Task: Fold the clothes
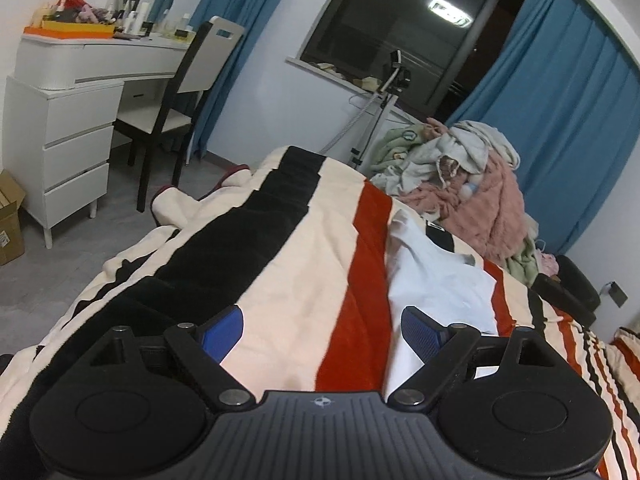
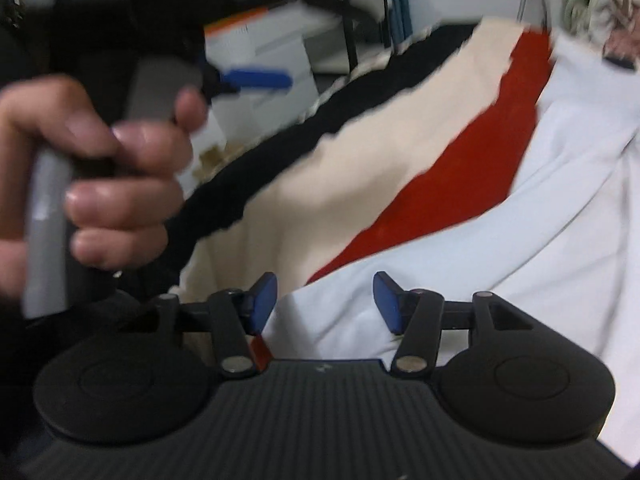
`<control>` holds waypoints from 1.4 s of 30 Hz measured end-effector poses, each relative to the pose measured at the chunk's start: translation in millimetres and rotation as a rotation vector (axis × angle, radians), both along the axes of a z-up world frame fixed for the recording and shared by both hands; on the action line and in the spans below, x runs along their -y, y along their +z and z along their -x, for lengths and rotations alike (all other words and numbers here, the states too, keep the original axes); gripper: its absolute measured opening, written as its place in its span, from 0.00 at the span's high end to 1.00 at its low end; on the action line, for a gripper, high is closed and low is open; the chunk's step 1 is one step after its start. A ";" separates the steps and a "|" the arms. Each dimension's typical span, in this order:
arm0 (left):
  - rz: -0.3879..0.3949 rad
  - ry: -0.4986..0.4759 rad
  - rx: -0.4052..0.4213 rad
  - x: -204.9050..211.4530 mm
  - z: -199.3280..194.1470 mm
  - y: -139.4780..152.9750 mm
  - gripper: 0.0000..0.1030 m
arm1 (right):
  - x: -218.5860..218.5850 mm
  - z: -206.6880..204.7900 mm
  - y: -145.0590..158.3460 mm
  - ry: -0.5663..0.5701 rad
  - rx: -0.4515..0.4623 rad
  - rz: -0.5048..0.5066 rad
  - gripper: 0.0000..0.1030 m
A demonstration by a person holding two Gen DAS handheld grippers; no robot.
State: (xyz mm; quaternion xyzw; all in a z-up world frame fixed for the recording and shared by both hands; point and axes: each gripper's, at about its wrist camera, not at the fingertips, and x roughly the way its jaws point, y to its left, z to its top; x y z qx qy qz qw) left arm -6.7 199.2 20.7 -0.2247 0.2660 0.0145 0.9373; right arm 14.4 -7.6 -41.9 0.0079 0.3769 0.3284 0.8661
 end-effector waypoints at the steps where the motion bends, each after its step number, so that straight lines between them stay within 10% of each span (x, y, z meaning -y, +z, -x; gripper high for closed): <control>1: 0.004 0.002 -0.003 0.4 -2.2 -1.1 0.15 | -10.4 -0.4 -2.8 0.021 -0.015 0.021 0.44; 6: 0.011 0.006 -0.013 5.2 -8.7 -5.3 0.15 | -43.0 7.2 -13.3 0.090 -0.042 0.115 0.45; 9: -0.015 -0.010 -0.015 15.4 -7.5 -5.6 0.15 | -35.8 14.3 -10.8 0.061 -0.016 0.126 0.94; 24: -0.086 -0.280 -0.067 99.2 7.6 -19.5 0.15 | 139.2 137.6 19.3 -0.348 -0.019 -0.149 0.96; 30: -0.064 -0.354 -0.217 123.9 5.3 -50.9 0.15 | 173.5 134.4 15.7 -0.408 -0.086 -0.201 0.87; 33: -0.002 -0.339 -0.304 121.5 -0.3 -67.9 0.15 | 198.6 118.4 18.0 -0.510 -0.090 -0.260 0.28; 34: 0.028 -0.335 -0.335 119.2 -2.6 -74.1 0.15 | 209.6 112.4 17.9 -0.552 -0.096 -0.293 0.23; 42: 0.135 -0.344 -0.452 117.5 -4.8 -100.1 0.18 | 247.9 82.1 -24.6 -0.687 -0.335 -0.481 0.24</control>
